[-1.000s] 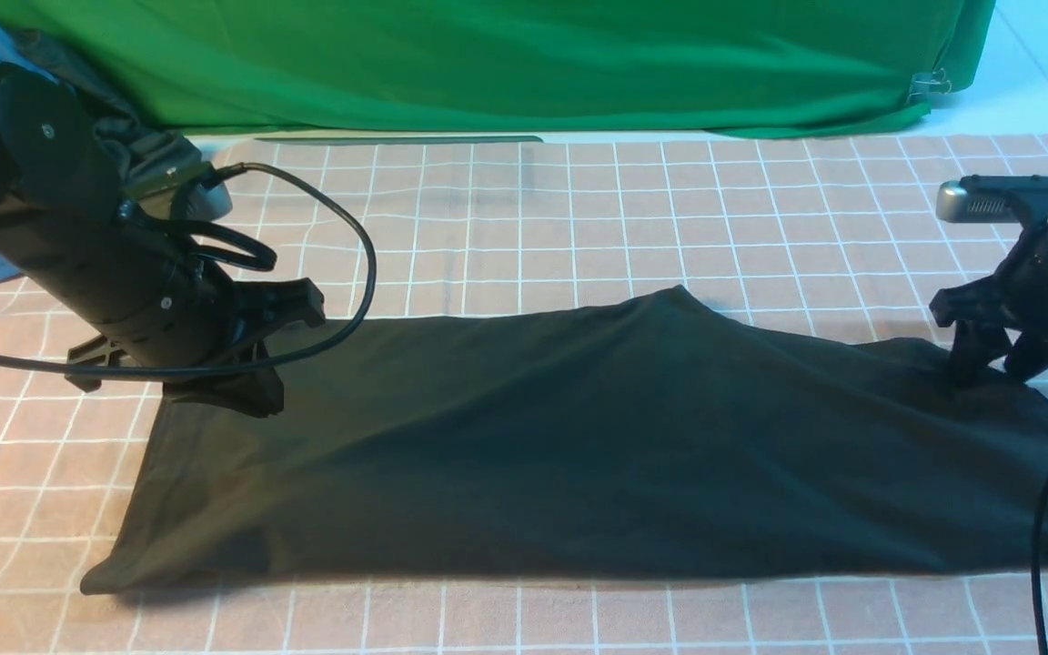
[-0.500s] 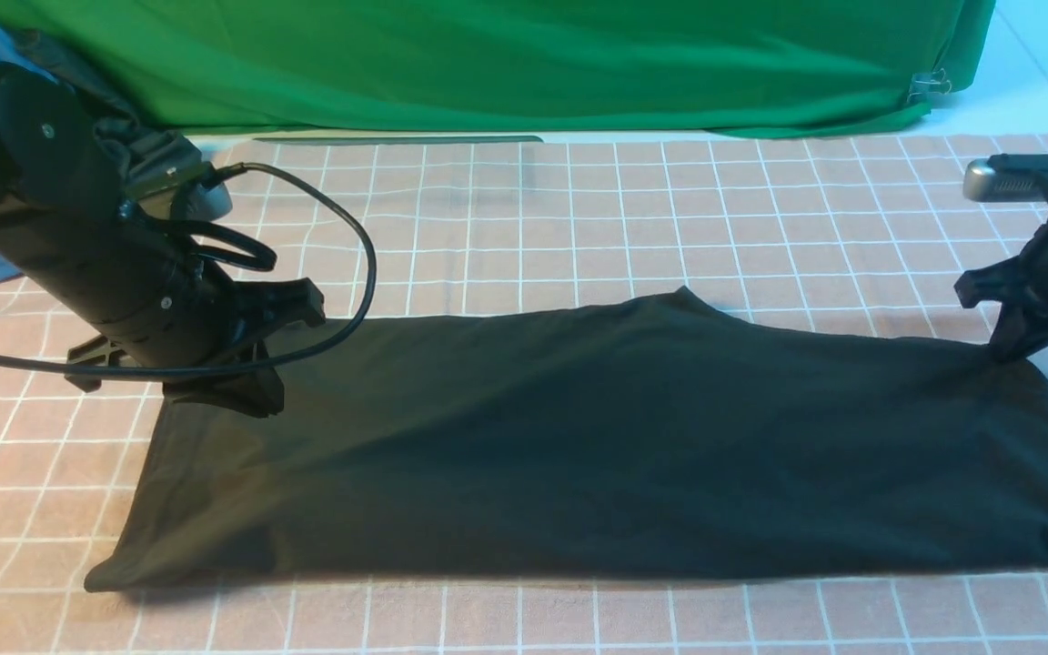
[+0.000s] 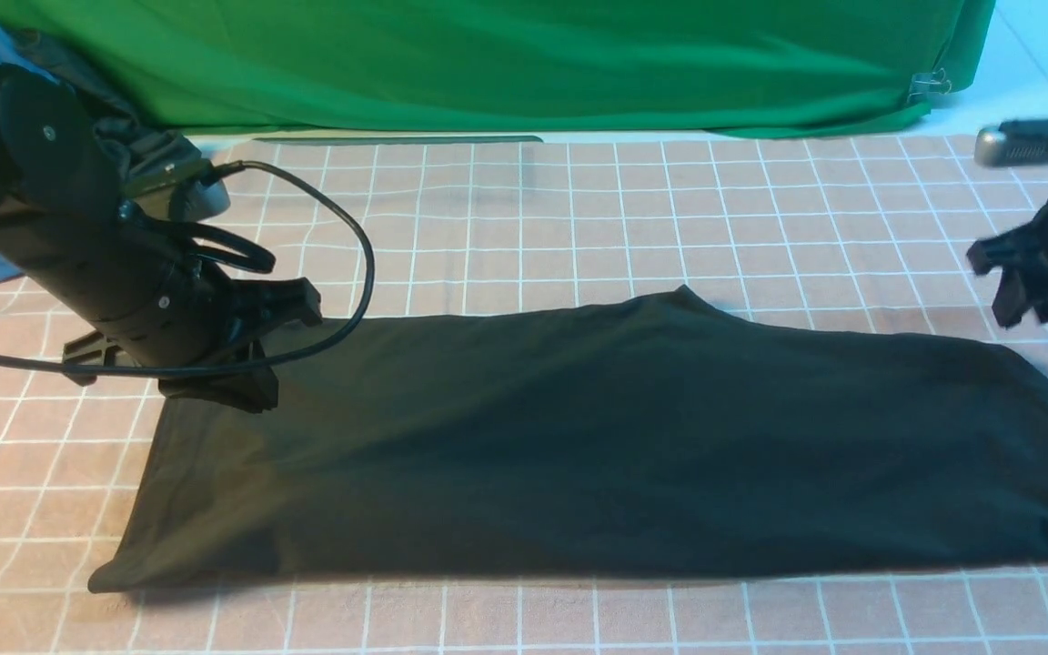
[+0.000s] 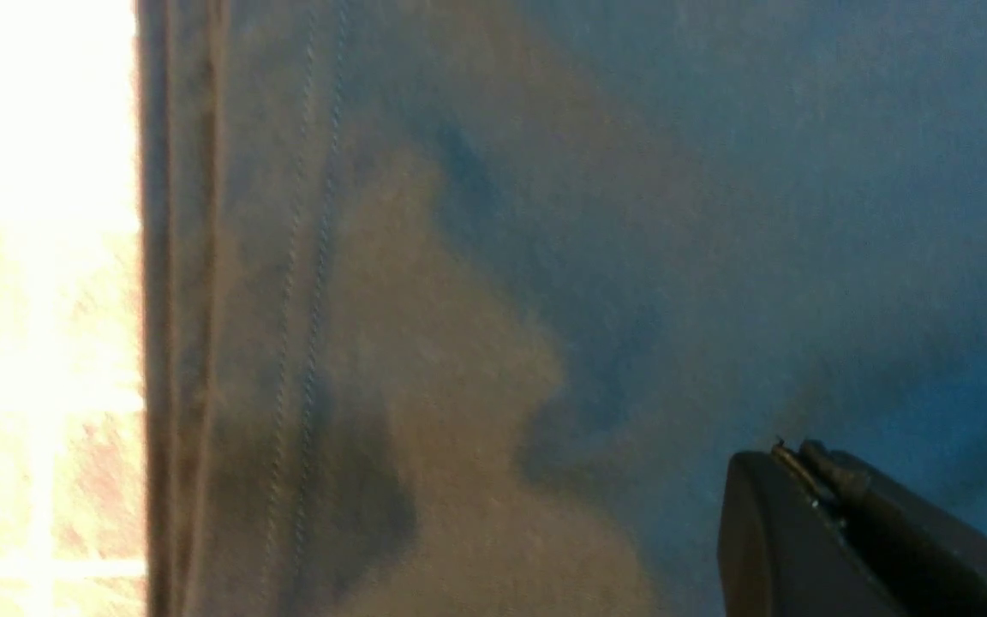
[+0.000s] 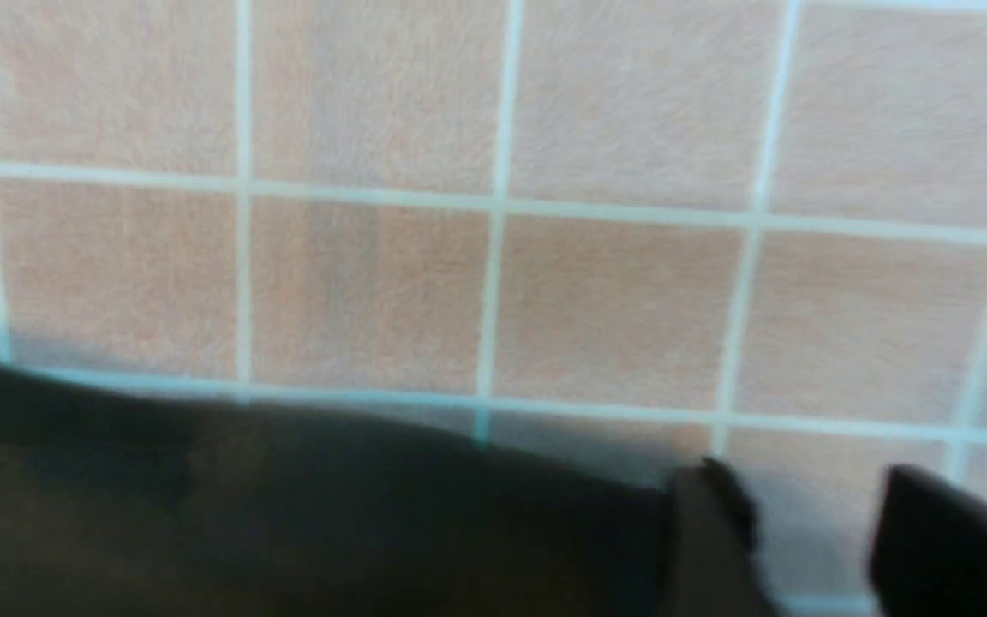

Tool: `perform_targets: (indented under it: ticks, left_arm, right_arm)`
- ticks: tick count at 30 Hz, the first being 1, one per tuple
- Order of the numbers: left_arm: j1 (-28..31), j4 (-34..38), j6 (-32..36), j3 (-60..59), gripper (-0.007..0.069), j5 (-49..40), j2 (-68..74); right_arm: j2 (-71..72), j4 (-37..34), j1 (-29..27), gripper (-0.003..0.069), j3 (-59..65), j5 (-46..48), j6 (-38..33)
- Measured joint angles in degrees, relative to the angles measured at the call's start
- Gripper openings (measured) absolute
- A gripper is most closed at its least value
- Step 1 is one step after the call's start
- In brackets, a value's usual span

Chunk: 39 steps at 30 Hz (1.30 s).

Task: Fold a long-sleeved shirt over a pink coffee tablecloth.
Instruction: 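Pull the folded dark garment lengthwise by its ends to straighten it flat on the table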

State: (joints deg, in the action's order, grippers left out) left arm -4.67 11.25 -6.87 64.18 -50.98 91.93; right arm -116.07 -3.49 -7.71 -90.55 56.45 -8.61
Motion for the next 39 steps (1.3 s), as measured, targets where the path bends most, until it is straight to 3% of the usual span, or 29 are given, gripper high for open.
perform_targets:
  ticks: [2, 5, 11, 14, 18, 24, 30, 35, 39]
  left_arm:
    - [0.00, -0.38, -0.30, 0.00, 0.0013, 0.22, 0.00]
    - [0.00, -1.09, -0.49, 0.00, 0.0013, -1.35, 0.00]
    - [1.78, -12.44, -9.80, 0.00, 0.0013, -3.82, 0.00]
    - [6.00, -11.25, -14.02, 0.00, 0.0013, -1.07, 0.05]
    - [11.13, -4.06, -11.47, 0.00, 0.0013, 0.08, 1.17]
    - [12.15, -3.35, -5.70, 0.00, 0.0042, -2.32, 5.34]
    - [12.15, -4.68, -4.63, 0.00, 0.0276, 0.59, 10.74]
    - [12.15, -6.59, -4.60, 0.00, 0.0533, 2.91, 13.03]
    - [12.15, -6.49, -3.23, 0.00, 0.0606, 3.01, 13.72]
  right_arm:
    - [0.00, 0.12, 0.00, 0.0493, -3.78, 6.86, 1.07]
    - [2.06, -0.23, 0.43, 0.0533, -5.39, 11.13, 1.09]
    - [10.39, -0.96, 1.89, 0.0448, -0.84, 12.68, 1.13]
    - [14.25, -1.04, 1.89, 0.0402, 3.57, 12.92, 1.13]
    - [18.95, -0.94, 1.89, 0.0370, 9.56, 11.33, 1.13]
    - [22.50, -1.00, 1.89, 0.0365, 13.06, 7.41, 1.13]
    - [22.87, -1.10, 1.89, 0.0364, 13.24, 5.81, 1.19]
    - [22.87, -1.17, 1.89, 0.0364, 13.24, 5.22, 1.19]
    - [22.87, -1.17, 1.89, 0.0364, 13.24, 4.95, 1.24]
